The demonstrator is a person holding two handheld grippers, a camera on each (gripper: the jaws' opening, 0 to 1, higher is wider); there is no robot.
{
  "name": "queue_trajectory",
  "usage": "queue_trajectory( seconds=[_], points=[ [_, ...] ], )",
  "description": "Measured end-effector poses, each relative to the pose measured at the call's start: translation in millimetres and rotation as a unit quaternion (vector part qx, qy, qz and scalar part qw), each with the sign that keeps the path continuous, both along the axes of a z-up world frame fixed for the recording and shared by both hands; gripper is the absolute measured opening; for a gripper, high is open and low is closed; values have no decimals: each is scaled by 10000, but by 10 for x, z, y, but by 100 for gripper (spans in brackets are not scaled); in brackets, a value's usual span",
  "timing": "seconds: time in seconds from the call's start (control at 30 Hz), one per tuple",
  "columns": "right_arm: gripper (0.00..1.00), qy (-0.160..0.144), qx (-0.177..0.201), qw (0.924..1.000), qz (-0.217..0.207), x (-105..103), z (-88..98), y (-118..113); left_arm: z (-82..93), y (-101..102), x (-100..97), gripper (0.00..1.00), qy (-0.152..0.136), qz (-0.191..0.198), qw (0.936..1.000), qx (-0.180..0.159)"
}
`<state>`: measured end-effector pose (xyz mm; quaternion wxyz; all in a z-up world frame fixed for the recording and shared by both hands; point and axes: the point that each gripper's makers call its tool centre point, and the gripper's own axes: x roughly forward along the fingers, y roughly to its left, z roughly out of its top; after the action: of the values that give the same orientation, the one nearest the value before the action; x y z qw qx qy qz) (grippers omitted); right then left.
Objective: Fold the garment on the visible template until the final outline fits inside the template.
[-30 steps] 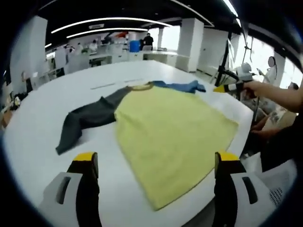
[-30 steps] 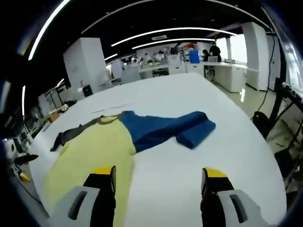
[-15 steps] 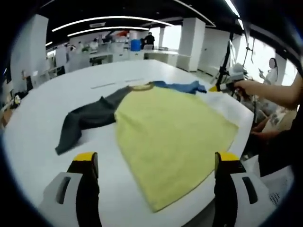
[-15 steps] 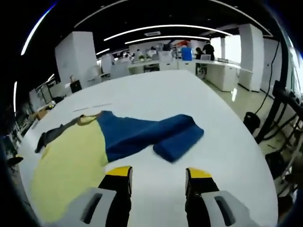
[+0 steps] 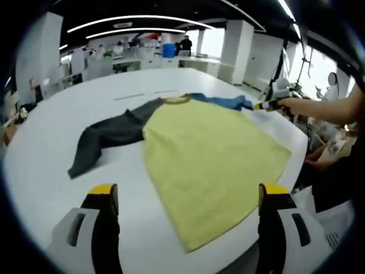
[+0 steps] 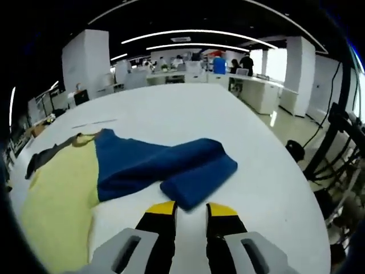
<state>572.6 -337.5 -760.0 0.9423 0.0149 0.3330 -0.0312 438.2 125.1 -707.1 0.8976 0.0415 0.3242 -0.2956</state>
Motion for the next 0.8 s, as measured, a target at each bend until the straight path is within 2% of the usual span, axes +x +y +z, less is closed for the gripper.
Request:
queue_trajectory(
  seconds=[0.1,0.23,0.4,0.67,0.8],
  points=[
    [10,33,-110,9999,2,10,-29,-20,-32,27,-10,99,65,79,9999,-3],
    [0,-20,-176,9998,10,34,-22,-35,-71,54,-22,97,131,135,9998,47],
    [0,-78,-267,9996,-19,36,23,-74,-78,53,-31,97,119,132,9998,96],
    [0,-71,-438,9989,-132,-67,120,-281,-75,48,-38,97,102,114,9998,115],
    [0,-65,-480,9985,-257,-141,172,-379,-30,2,-24,97,18,83,10000,-20]
  ],
)
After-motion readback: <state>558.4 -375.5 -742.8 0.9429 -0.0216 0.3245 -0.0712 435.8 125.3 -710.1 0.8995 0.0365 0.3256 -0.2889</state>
